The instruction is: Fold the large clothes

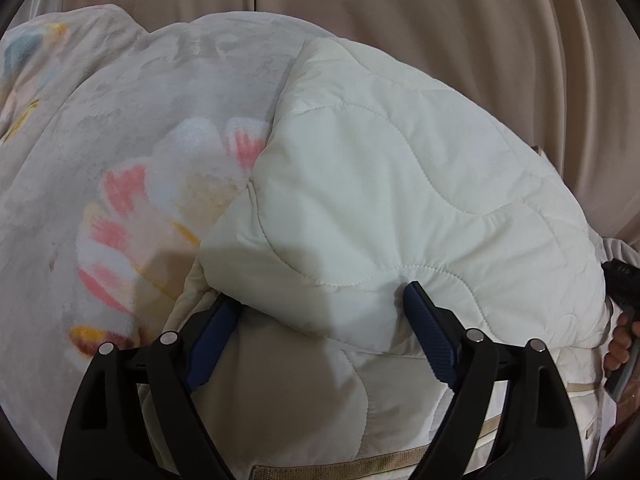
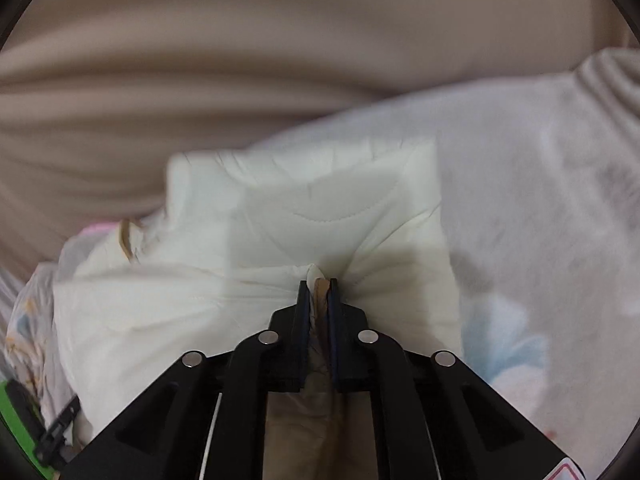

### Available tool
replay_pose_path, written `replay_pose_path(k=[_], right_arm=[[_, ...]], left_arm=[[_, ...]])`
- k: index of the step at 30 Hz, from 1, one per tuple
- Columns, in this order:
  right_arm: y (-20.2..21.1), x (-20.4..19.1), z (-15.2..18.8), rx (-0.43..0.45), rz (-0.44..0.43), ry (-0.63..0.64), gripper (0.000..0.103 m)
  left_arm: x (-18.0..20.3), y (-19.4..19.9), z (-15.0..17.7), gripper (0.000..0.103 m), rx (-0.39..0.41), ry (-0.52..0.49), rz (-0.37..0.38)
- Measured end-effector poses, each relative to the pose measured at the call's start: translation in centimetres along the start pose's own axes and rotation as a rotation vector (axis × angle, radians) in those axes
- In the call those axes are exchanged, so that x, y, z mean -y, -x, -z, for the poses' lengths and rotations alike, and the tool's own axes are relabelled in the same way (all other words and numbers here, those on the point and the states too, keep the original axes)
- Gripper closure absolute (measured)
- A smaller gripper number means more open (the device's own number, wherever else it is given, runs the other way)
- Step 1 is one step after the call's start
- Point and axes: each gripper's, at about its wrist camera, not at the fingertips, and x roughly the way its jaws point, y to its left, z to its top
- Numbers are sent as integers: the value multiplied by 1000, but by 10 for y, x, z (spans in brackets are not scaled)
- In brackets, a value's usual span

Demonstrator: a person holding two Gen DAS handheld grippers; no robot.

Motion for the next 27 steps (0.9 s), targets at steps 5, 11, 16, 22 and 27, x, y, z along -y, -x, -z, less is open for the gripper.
replay_pose_path(k=[5,11,16,22,27], right_arm=[[62,-25,-2,171,139,11,82],[86,-163,27,117,-142,322,82],[11,-283,72,-97,-253,535,89],[-72,-305,90,-174,-169,569,103],[-55,-237,38,-7,9,342,101]], left_arm=[[0,-2,-1,21,-4,-2,-7],[1,-2,0,21,-5,-9,-9],[-1,-2,-1,21,-5,-4,-1],[-3,-3,-1,19,-5,7,17],[-6,-4,-1,18,-10,9,27]])
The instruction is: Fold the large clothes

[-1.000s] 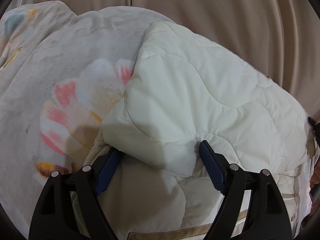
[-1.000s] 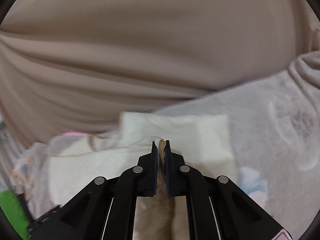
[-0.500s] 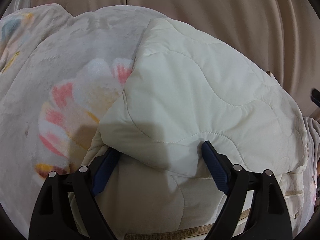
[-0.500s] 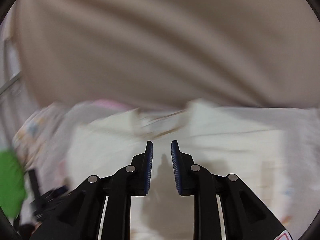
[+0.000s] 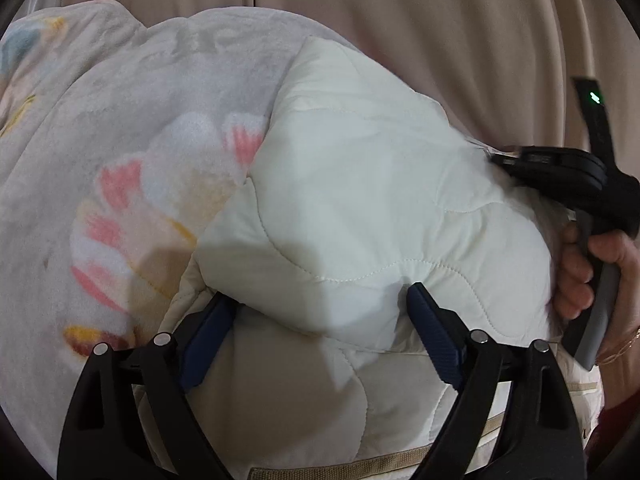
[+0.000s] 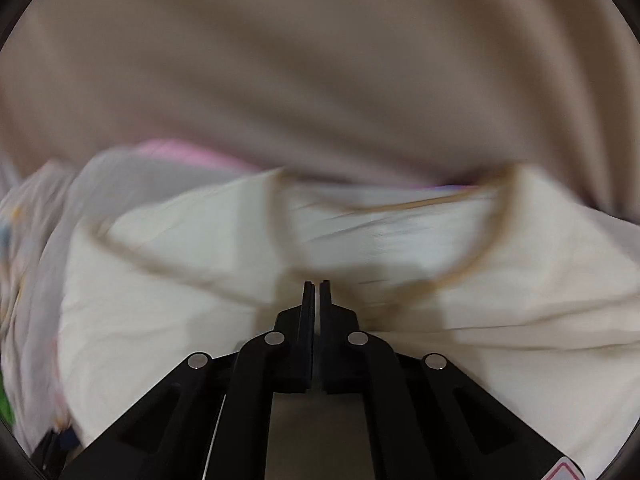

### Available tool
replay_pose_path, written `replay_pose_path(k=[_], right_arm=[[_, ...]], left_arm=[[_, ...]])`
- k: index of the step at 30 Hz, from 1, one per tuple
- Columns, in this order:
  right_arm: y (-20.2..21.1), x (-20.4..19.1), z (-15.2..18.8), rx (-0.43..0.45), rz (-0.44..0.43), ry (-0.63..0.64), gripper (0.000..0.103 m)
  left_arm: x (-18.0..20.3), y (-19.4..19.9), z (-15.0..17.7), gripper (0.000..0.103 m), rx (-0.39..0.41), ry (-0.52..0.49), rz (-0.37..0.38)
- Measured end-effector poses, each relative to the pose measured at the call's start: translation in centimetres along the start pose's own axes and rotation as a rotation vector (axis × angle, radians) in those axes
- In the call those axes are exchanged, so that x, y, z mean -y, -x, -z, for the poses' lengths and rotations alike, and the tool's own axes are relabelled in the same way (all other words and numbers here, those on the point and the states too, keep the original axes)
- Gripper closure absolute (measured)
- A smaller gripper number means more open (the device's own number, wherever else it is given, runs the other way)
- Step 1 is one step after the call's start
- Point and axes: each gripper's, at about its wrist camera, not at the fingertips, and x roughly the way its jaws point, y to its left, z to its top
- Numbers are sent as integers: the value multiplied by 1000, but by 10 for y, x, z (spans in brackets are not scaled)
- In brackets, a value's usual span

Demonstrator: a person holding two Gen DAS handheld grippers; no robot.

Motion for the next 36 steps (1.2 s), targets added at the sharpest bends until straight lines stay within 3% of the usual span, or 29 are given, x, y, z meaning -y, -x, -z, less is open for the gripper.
replay_pose_path(k=[5,6,7,9,11,14,16,17,19,21,23,25,26,29,33,35,36], right_arm=[[94,73,37,90,-97,-35,94],[114,88,53,102,-99,-32,85],[131,104,70,113,-74,-37,67],[154,131,94,162,36,-53,49],[164,159,111,166,105,-88,49],[145,187,121,34,-9,-203,52],[137,189,121,9,-35,-234,98],[141,188,119,23,-57,-249,98],[167,186,115,144,-107,-246,99],[185,187,113,213,-95,-214,100],[170,188,115,174,-30,-196,100],[127,203,129,26,30,-210,102],[111,208,137,-13,10,-224,102],[127,214,139,5,-22,-304,99],[191,209,162,15,-30,-281,88],[229,210,187,-8,-64,-253,75],[243,211,200,-21,-75,-242,62]], left_arm=[[-1,-1,-1,18,-1,-2,0],[-2,-2,-3,18,-1,-2,-1],[-2,-2,-3,18,-1,-3,-2],[-1,-1,-2,18,-1,-5,-5],[-1,-2,-2,18,-1,-9,-11],[1,-2,-1,18,-3,-18,-20],[0,-2,0,18,-5,-21,-24],[0,-2,0,18,-5,-23,-26],[0,-3,-1,18,-6,-26,-30],[2,-4,-1,17,-9,-34,-40],[4,-5,-1,17,-14,-44,-50],[5,-7,-1,14,-21,-53,-57],[7,-8,-1,14,-23,-58,-63],[5,-8,-3,14,-29,-59,-63],[-4,14,-2,15,-53,-54,-38],[-17,43,6,14,-76,-42,5],[-23,56,10,12,-91,-37,22]])
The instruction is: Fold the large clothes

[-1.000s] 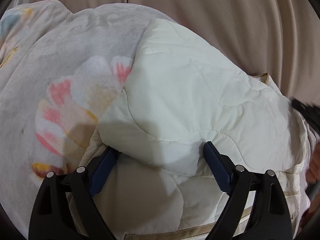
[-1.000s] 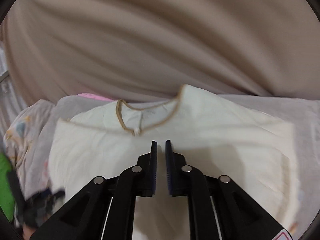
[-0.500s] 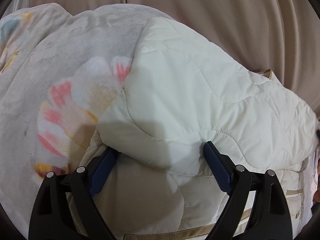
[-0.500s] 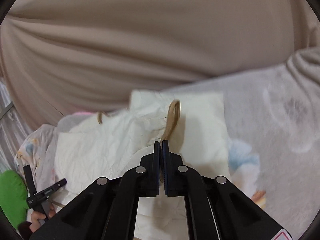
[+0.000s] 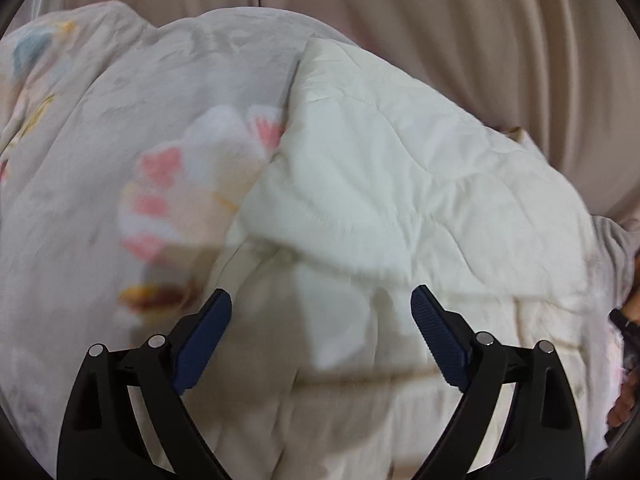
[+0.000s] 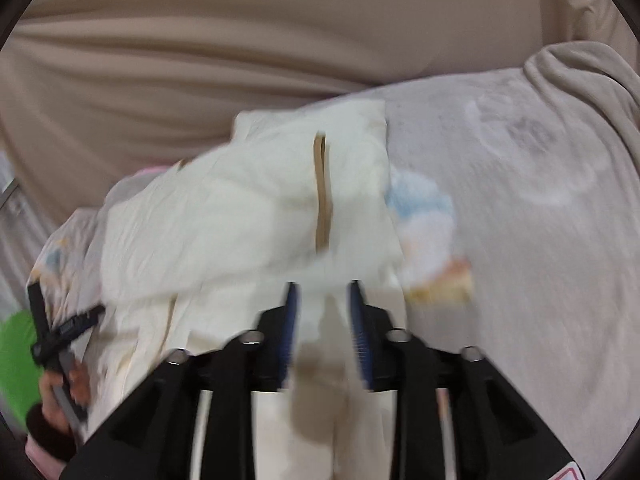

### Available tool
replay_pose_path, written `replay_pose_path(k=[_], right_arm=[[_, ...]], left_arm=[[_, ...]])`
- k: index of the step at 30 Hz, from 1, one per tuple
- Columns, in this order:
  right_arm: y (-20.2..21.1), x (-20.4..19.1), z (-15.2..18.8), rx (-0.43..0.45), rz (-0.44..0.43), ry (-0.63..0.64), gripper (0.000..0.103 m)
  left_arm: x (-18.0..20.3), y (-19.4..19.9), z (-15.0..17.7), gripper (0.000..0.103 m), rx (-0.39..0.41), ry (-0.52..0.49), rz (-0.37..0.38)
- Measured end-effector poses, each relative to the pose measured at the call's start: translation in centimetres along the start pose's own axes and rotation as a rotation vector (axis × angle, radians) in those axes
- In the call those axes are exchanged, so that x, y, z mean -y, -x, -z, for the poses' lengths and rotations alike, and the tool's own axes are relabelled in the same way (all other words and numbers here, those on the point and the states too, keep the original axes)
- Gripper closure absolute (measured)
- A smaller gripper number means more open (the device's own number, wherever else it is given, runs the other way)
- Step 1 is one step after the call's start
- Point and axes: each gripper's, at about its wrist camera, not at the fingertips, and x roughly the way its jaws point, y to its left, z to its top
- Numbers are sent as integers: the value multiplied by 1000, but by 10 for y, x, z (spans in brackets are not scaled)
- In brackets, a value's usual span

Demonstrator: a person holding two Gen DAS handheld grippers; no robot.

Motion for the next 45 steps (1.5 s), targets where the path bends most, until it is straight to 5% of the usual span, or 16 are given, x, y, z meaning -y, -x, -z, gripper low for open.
replay_pose_path(k=[3,8,14,17,19,21,25,32,36,41,45], right_arm=[[46,11,59,-56,-9,43,50],[92,31,149,-142,-33,-1,47],[92,41,180,-121,-137,-145,44],[82,39,170,-123,-213,-216,44],[76,35,165,-126,-214,-236,53],[76,28,165,-117,-199,-225,93],[107,14,166,-17,-214,-213,99],[189,-9,197,145,-231,-132,100],[248,-7,235,228,-260,-136,100],[331,-23,249,395,-338,-110,100],[356,-35,232,514,-376,-93,100]], left_arm=[[-28,42,29,10,-57,36,56],[-67,87,96,10,-121,84,79],[-59,104,141,11,-86,47,122],[-49,101,141,34,-82,34,114],[-48,102,142,63,-85,46,128],[-49,106,143,78,-88,68,148],[-49,133,149,90,-36,72,198],[-33,206,183,92,35,-46,245],[-44,261,217,92,78,-33,314],[-42,346,238,92,263,-52,362],[-23,375,219,92,378,-106,364]])
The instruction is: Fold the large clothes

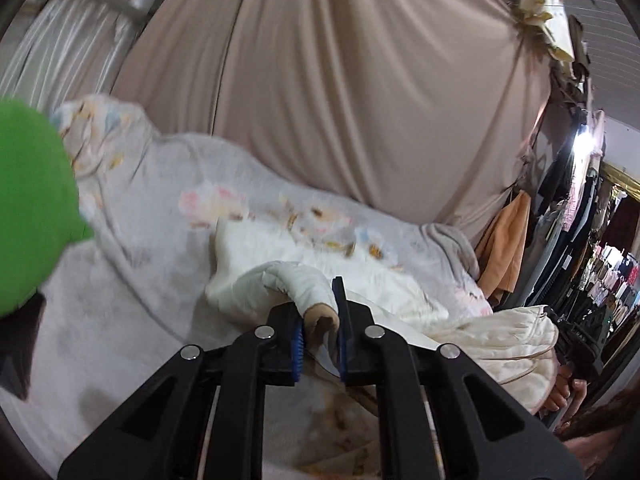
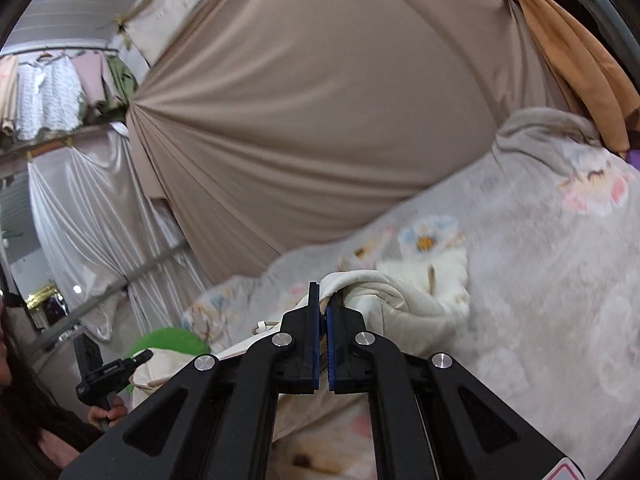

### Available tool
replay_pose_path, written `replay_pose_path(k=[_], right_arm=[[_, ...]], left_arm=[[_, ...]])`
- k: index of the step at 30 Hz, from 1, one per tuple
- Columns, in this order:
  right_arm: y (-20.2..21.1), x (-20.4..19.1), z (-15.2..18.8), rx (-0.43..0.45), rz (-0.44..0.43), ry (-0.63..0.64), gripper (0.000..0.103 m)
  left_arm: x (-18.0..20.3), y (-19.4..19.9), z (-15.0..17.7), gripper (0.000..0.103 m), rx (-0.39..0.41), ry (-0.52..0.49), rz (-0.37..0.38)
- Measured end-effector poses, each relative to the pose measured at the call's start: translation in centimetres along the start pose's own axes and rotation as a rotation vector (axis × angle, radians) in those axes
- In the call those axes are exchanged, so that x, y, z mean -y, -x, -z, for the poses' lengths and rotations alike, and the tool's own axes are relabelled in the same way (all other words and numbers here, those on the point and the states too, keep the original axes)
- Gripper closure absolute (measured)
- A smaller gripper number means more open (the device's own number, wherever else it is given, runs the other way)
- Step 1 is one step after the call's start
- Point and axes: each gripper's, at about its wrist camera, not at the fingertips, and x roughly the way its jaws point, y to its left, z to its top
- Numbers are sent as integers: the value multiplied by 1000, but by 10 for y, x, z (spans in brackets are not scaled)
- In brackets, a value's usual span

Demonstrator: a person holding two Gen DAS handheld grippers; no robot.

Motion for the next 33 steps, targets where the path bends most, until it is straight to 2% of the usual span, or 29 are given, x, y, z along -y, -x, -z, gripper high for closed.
replay_pose_path(k=[4,6,11,17,20,24,27,30,33], right_arm=[[-39,18,-14,-5,14,-22,100],[-68,37,-19,-35,21,-64,100],[-152,76,-30,-125,105,-109,100],[-240,124,-32,-255,211,-145,100],[-275,147,-22,-320,273,-146,100],[-307,175,1,-399,331,-170,101],[-318,178,10,-430,343,-148,101],[-306,166,2,-400,322,-111,97],[-274,149,-16,-324,226,-94,86]], left_arm=[[-9,-42,-27,91,-18,38,-18],[-17,-77,-37,91,-54,43,-59],[-41,-170,-53,91,-147,41,-179],[-75,-270,-45,91,-283,53,-298],[-96,-308,-29,89,-350,75,-319],[-109,-327,-13,88,-379,82,-307],[-114,-328,-10,87,-371,98,-282],[-123,-313,-15,81,-338,194,-214],[-121,-276,-32,69,-270,248,-115]])
